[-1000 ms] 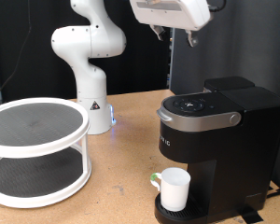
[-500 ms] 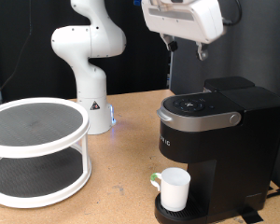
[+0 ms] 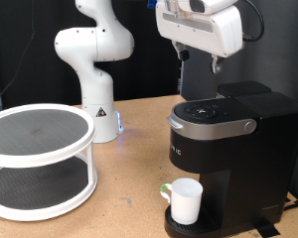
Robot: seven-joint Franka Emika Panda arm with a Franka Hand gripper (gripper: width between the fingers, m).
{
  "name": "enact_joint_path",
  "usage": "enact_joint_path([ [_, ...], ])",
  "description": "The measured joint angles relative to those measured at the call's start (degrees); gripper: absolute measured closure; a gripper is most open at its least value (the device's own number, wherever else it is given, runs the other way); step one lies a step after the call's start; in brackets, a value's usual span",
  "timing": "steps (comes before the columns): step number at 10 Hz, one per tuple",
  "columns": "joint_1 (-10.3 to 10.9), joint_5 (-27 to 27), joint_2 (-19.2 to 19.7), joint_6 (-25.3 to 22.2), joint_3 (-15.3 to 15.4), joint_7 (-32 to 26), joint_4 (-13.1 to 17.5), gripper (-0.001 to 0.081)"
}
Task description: Make a cup of coffee with the keurig machine
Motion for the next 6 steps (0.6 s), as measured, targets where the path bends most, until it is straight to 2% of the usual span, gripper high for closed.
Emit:
enact_joint_path([
  [3,0.02,-4.61,1.01,0.03,1.63,2.47,1.19,0.0001],
  [6,0.02,-4.93,2.14,5.14,2.46,5.11,1.14,0.0001],
])
